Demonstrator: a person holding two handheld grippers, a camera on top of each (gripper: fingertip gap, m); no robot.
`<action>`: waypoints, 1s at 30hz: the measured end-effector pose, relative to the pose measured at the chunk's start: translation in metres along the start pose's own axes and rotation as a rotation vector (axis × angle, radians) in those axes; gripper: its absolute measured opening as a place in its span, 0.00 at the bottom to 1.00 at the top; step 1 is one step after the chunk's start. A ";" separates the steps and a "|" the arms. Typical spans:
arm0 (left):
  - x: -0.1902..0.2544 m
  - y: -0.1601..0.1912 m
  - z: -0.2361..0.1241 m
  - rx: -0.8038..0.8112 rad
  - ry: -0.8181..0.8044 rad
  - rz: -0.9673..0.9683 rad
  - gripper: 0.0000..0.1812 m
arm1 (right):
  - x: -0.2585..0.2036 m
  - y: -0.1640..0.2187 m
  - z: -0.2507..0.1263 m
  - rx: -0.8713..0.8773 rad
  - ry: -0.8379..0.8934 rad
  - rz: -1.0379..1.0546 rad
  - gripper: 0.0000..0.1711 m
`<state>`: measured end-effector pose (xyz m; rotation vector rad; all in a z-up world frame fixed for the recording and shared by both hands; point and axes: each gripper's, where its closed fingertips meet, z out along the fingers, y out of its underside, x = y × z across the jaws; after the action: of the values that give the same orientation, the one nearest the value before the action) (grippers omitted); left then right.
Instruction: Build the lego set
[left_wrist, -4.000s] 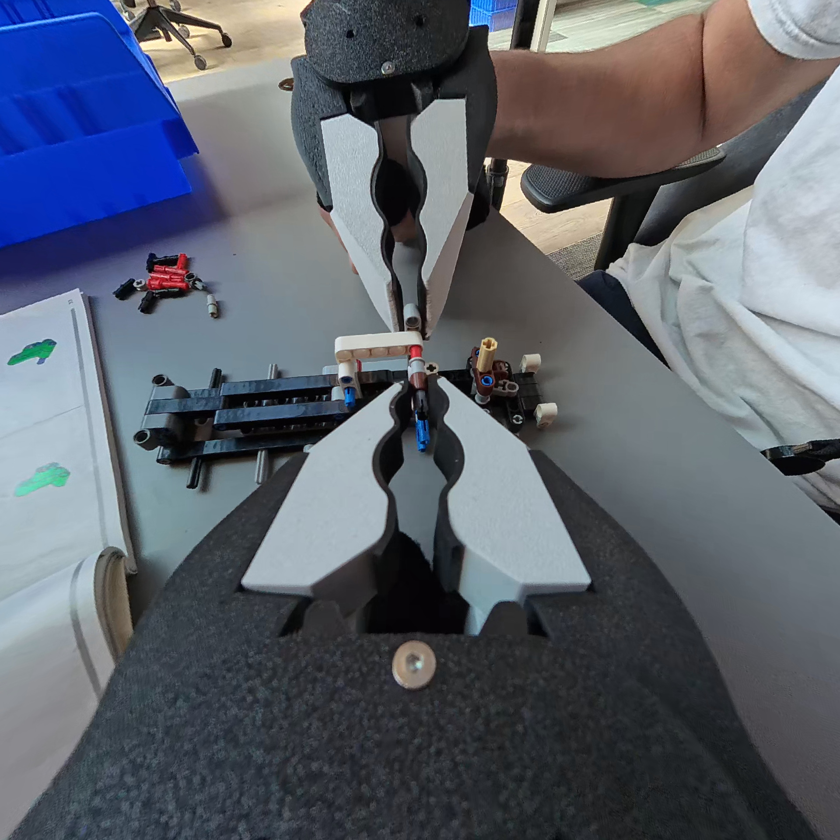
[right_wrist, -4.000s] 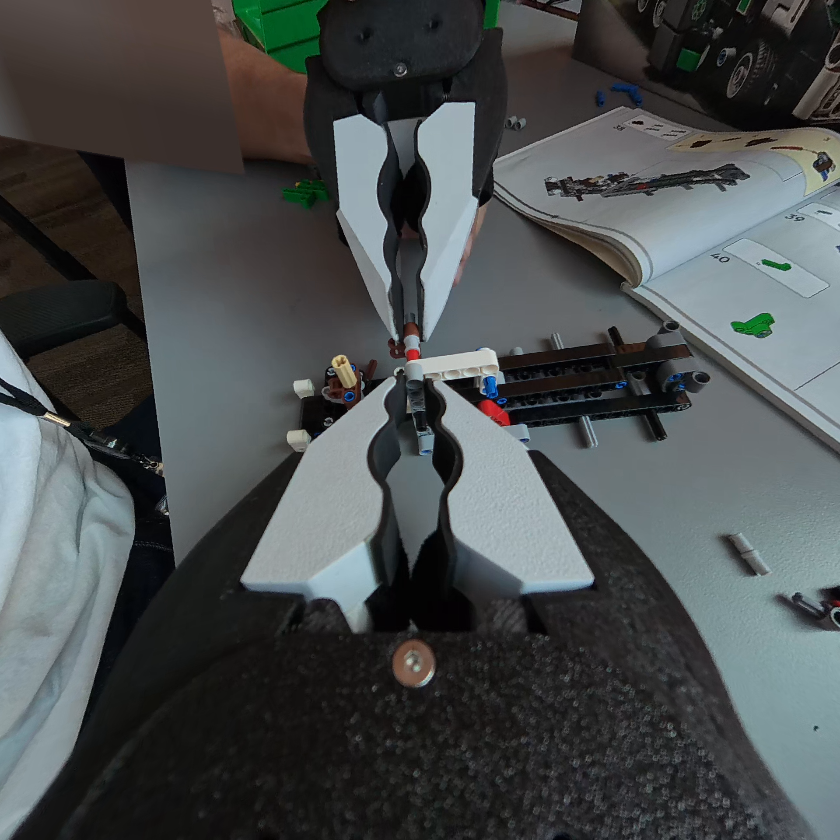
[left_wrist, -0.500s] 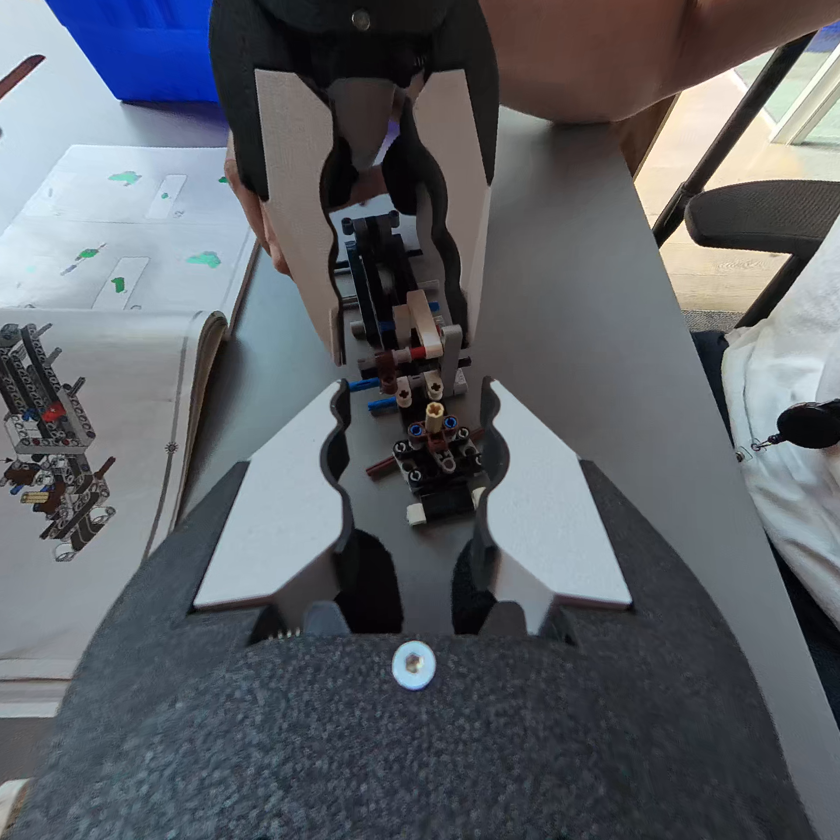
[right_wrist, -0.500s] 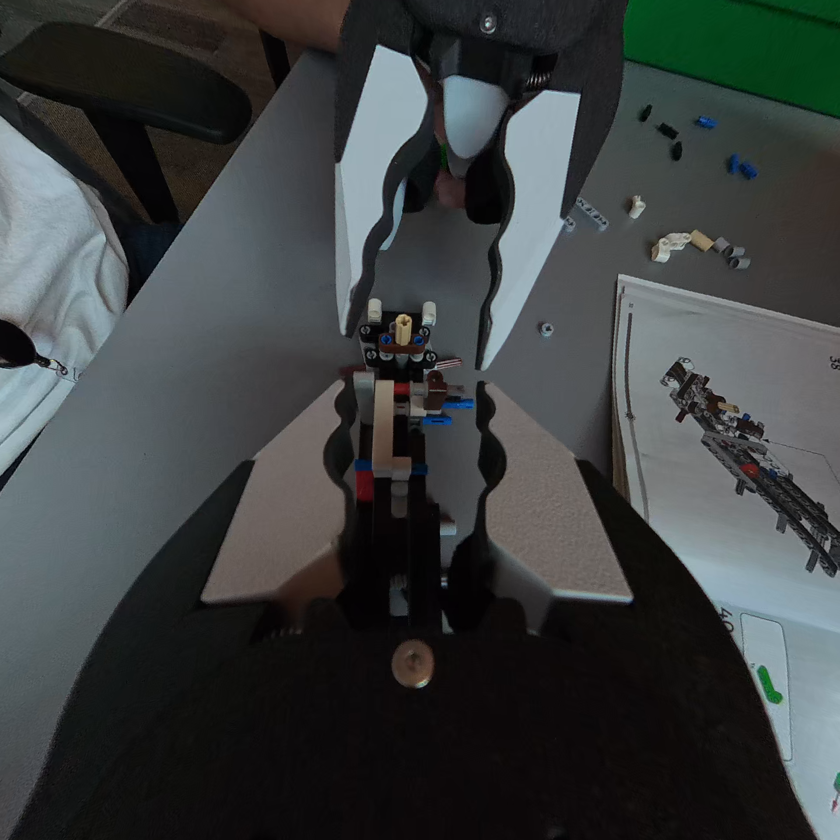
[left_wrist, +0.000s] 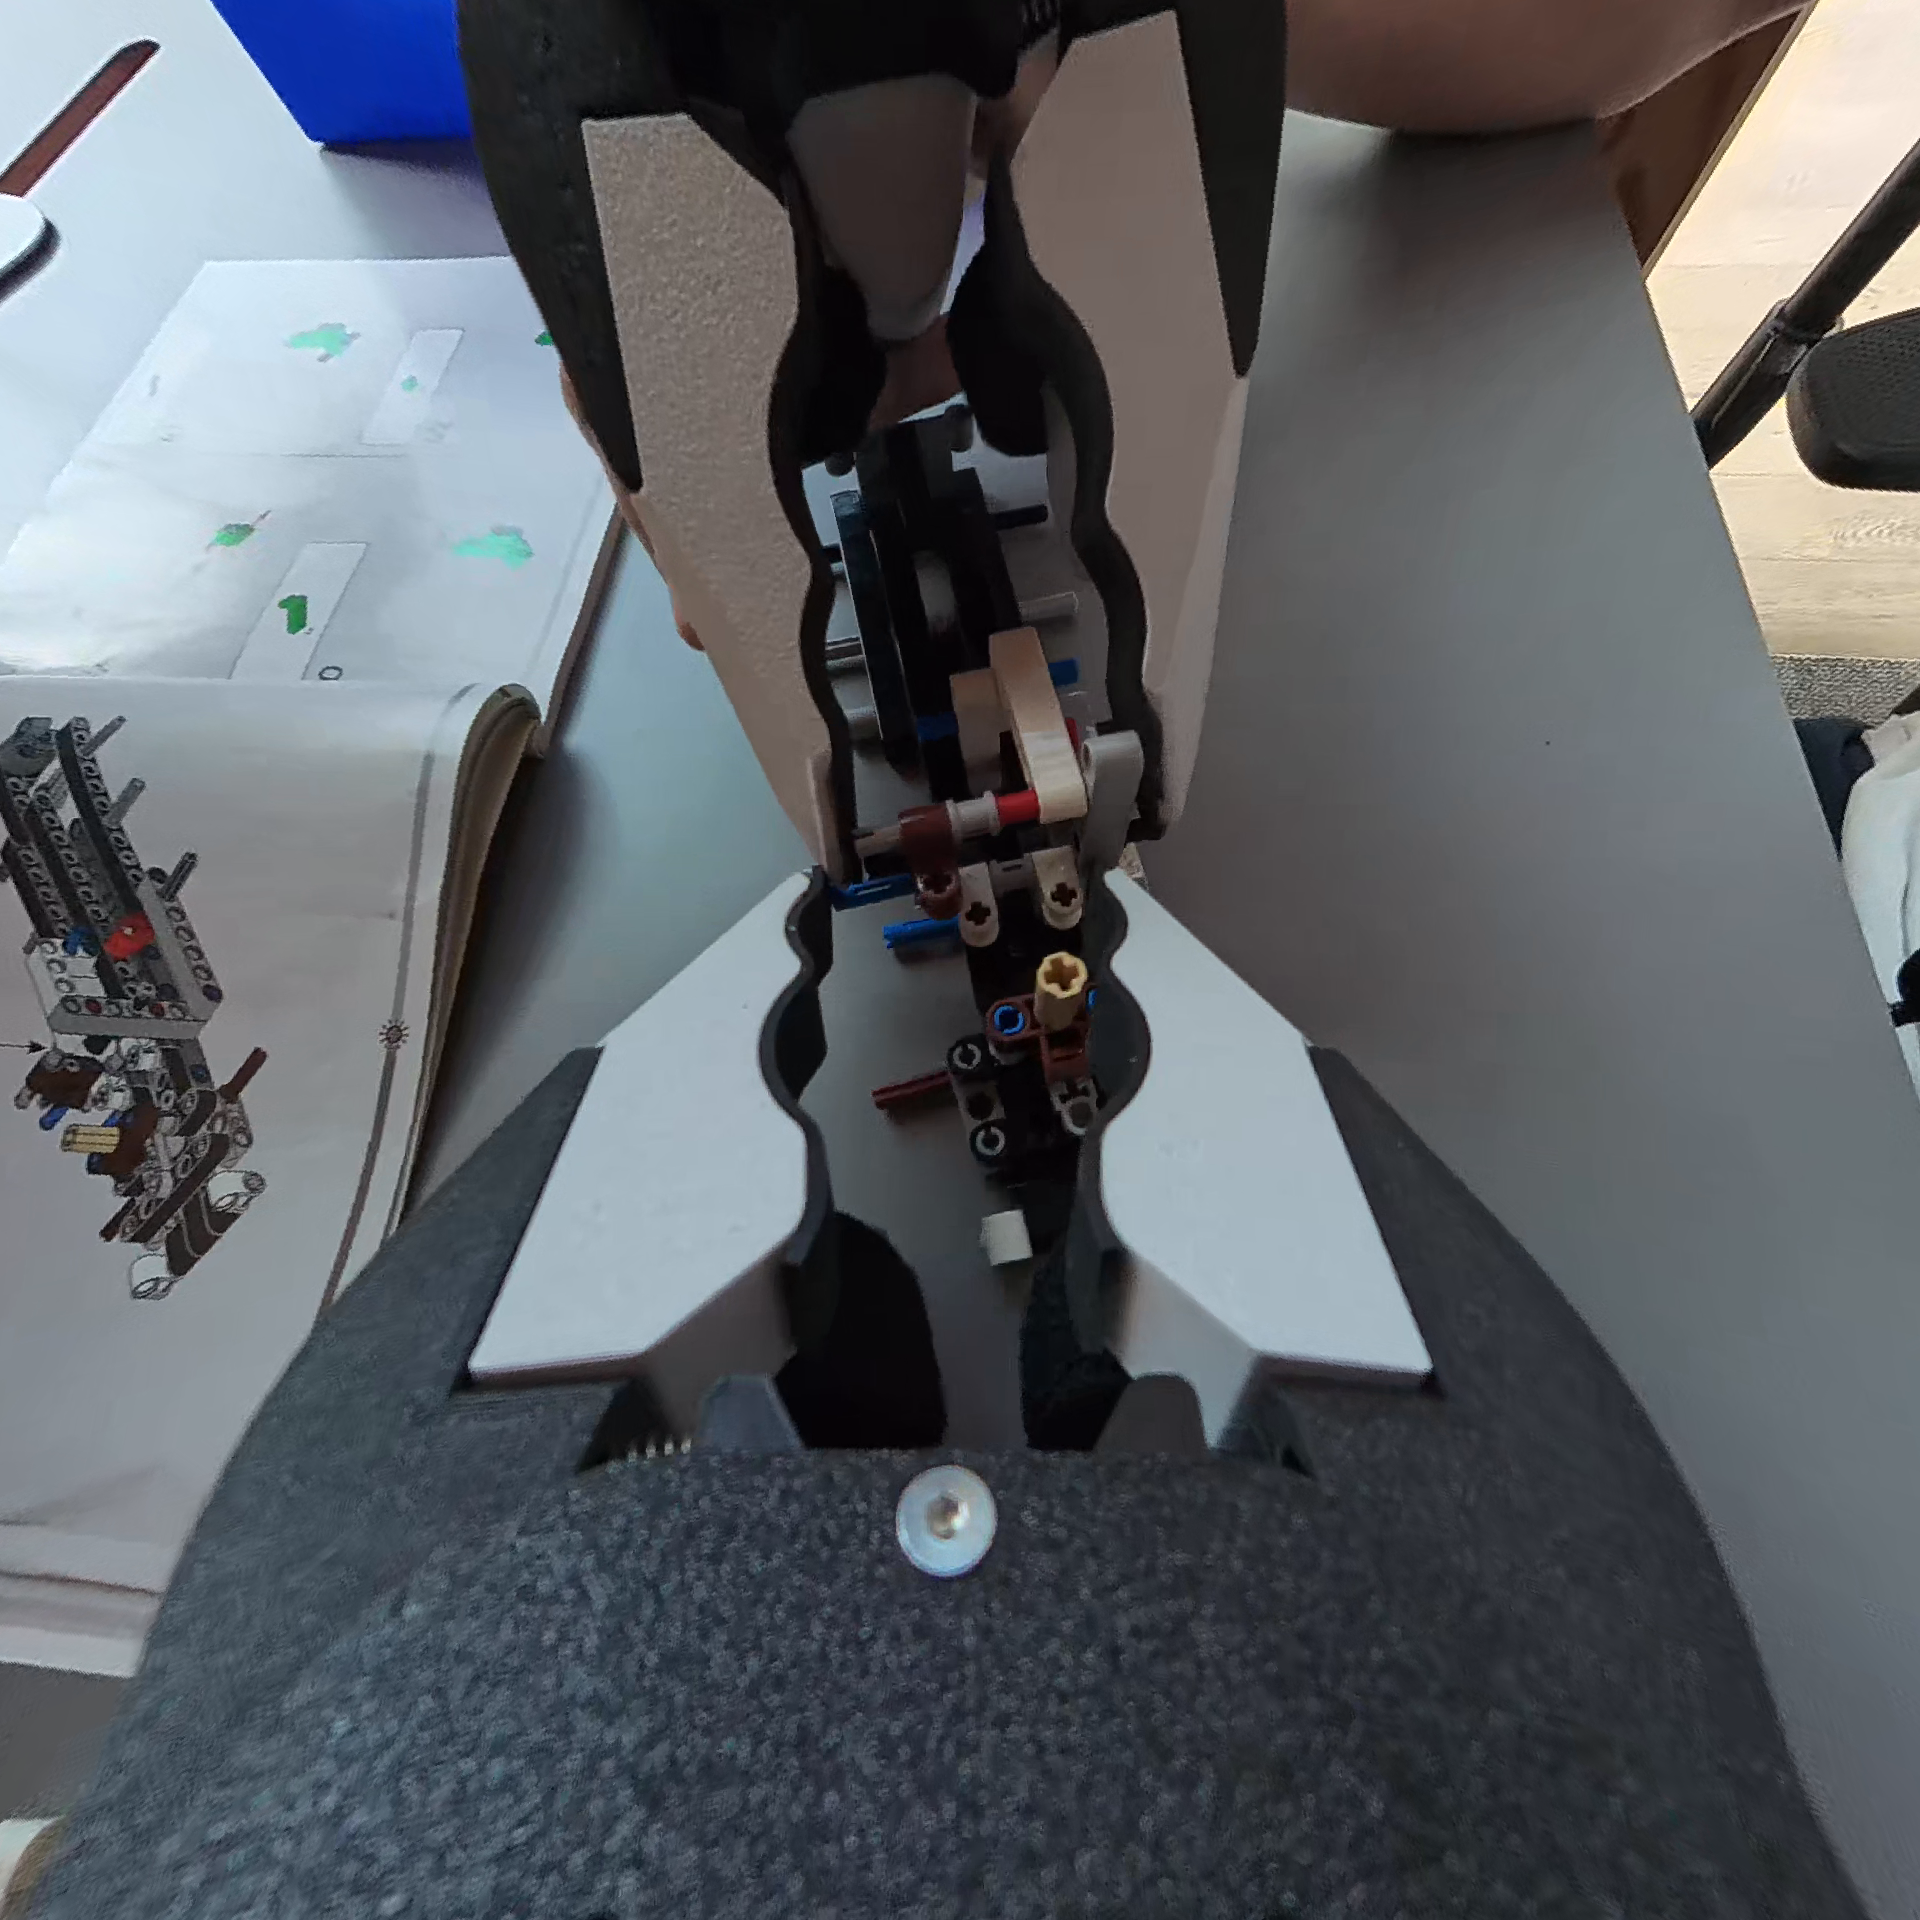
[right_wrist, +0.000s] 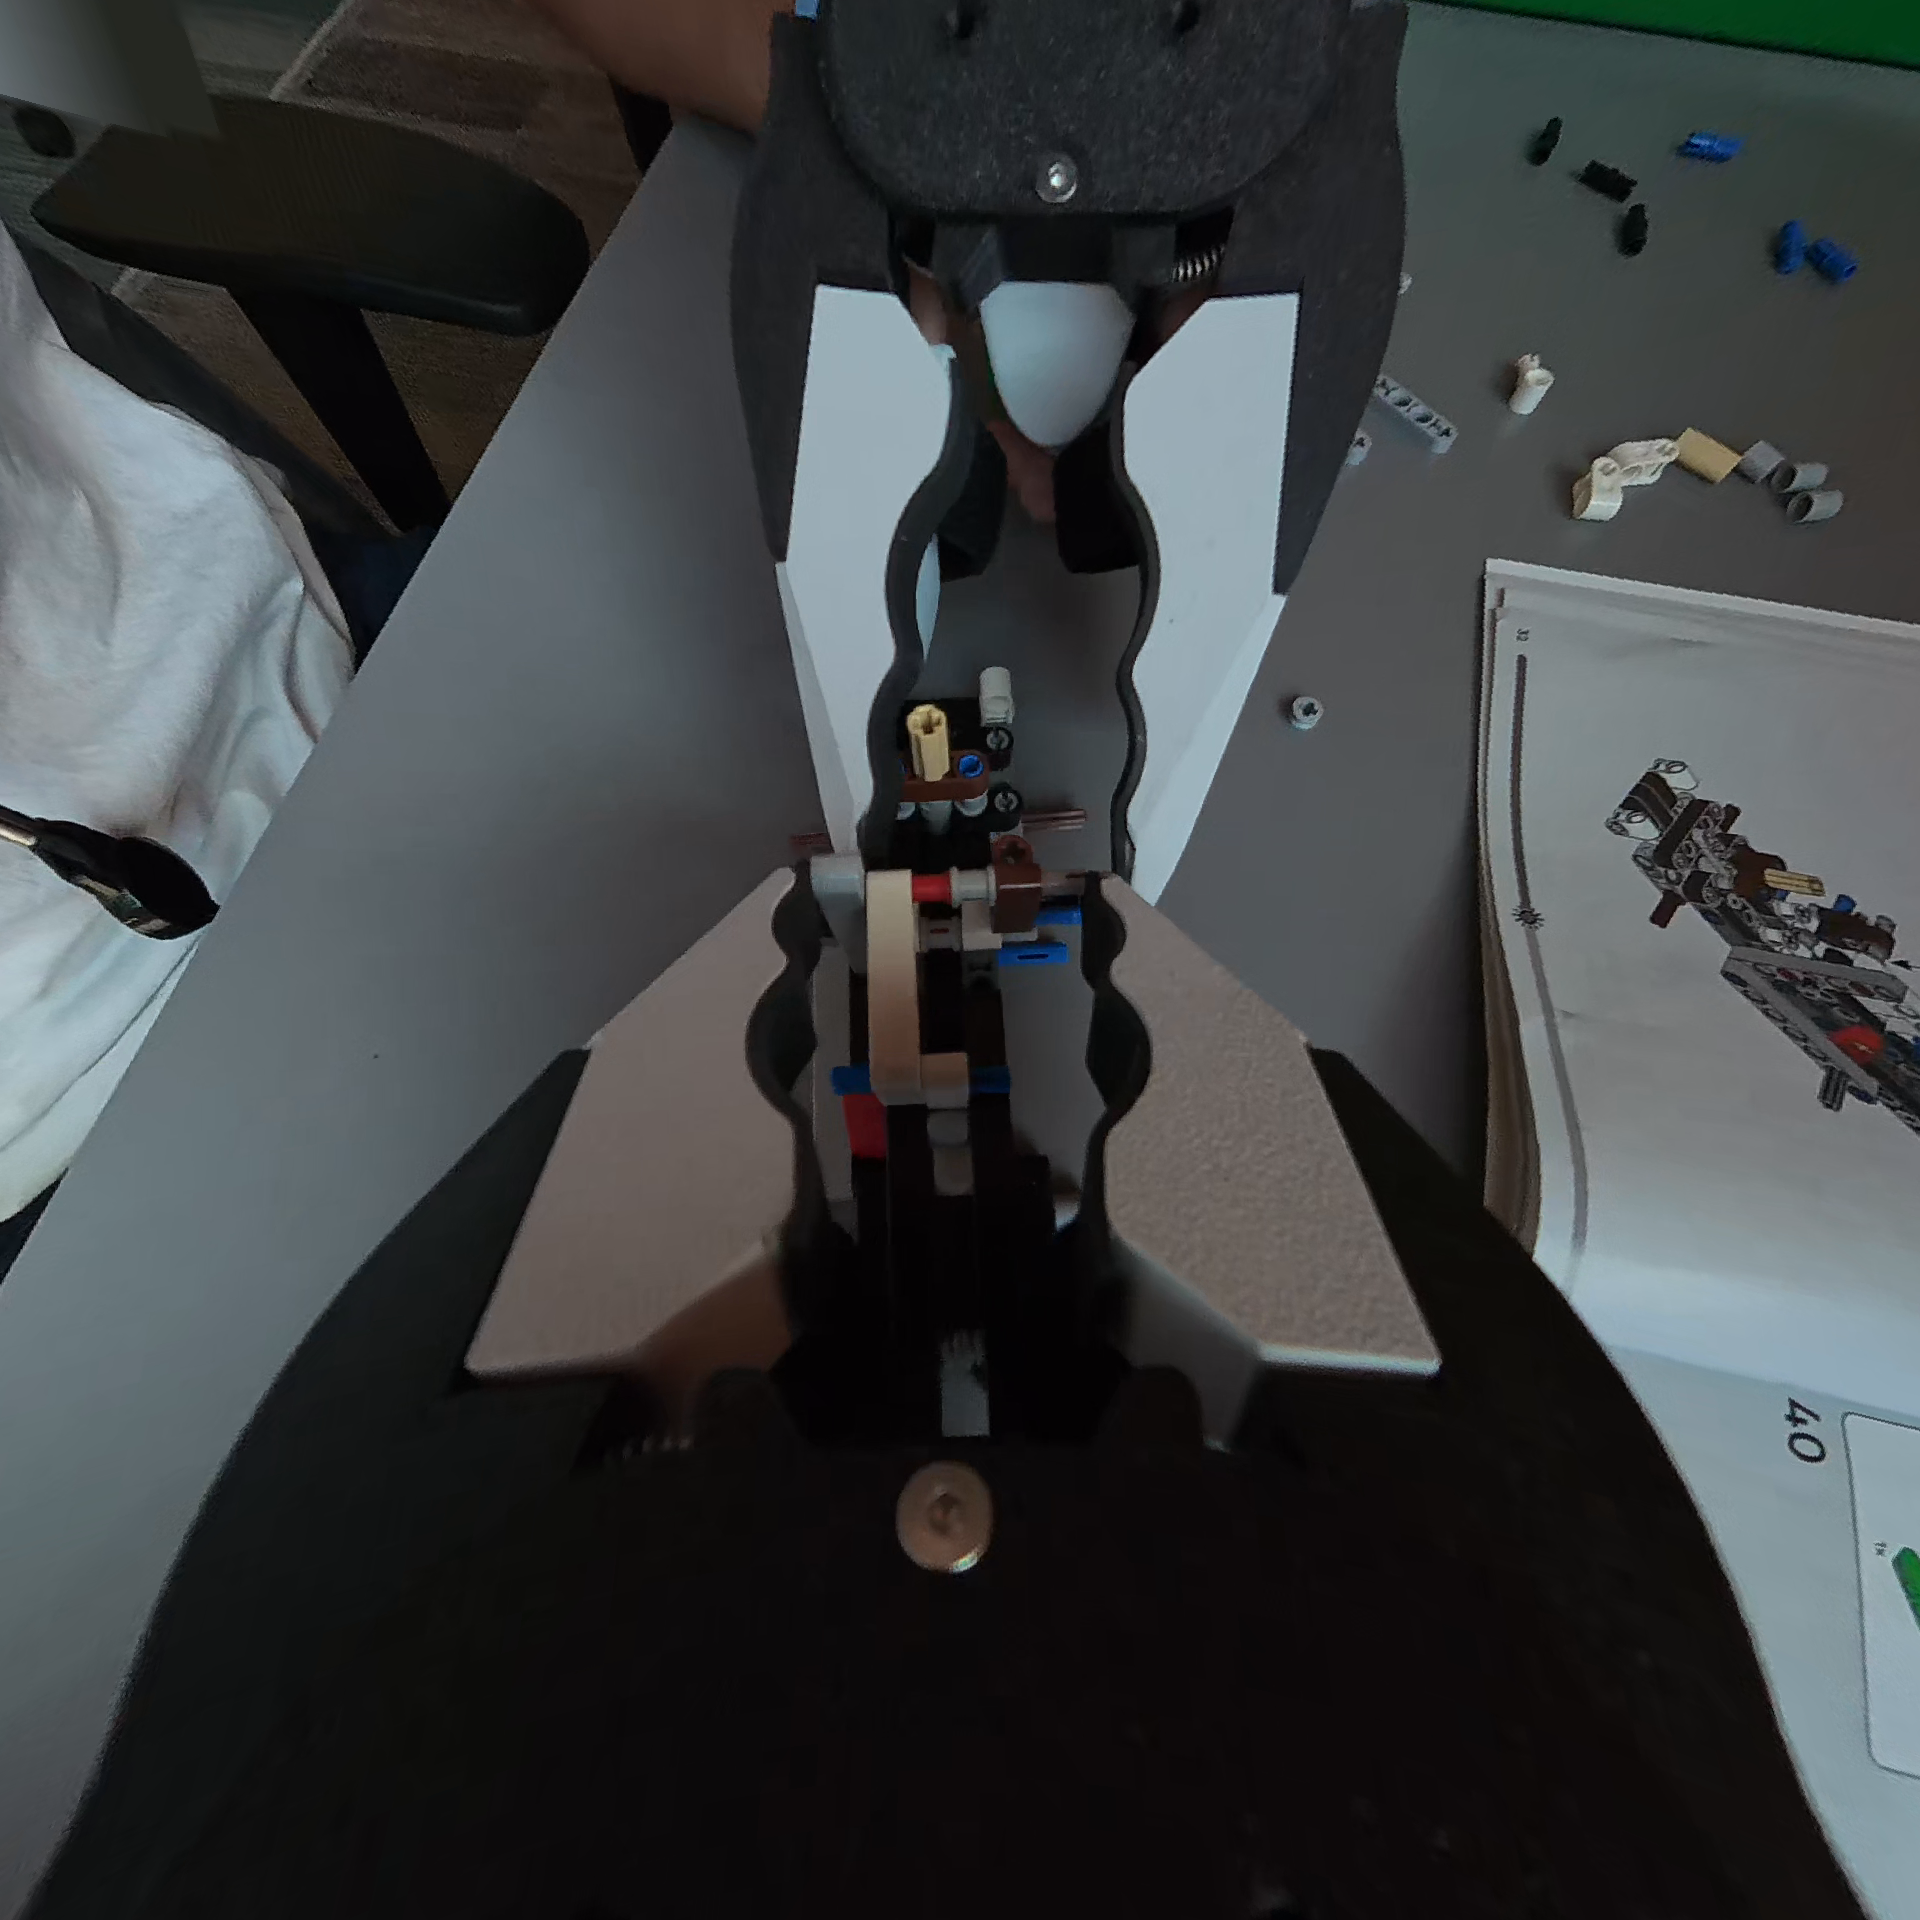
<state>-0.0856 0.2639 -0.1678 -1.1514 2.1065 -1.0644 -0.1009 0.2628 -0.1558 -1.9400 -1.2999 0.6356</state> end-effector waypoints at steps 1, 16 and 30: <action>0.000 0.000 0.000 0.000 -0.001 0.000 0.26 | 0.000 0.000 0.000 -0.004 0.009 -0.005 0.29; 0.002 0.000 0.001 -0.031 -0.041 0.042 0.22 | 0.000 0.002 -0.001 -0.005 0.003 -0.033 0.24; -0.007 -0.010 -0.023 0.105 -0.006 0.024 0.26 | 0.005 -0.016 -0.040 0.132 0.083 0.076 0.26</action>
<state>-0.0938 0.2758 -0.1459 -1.0756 2.0292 -1.1452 -0.0792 0.2598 -0.1182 -1.8944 -1.1106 0.6541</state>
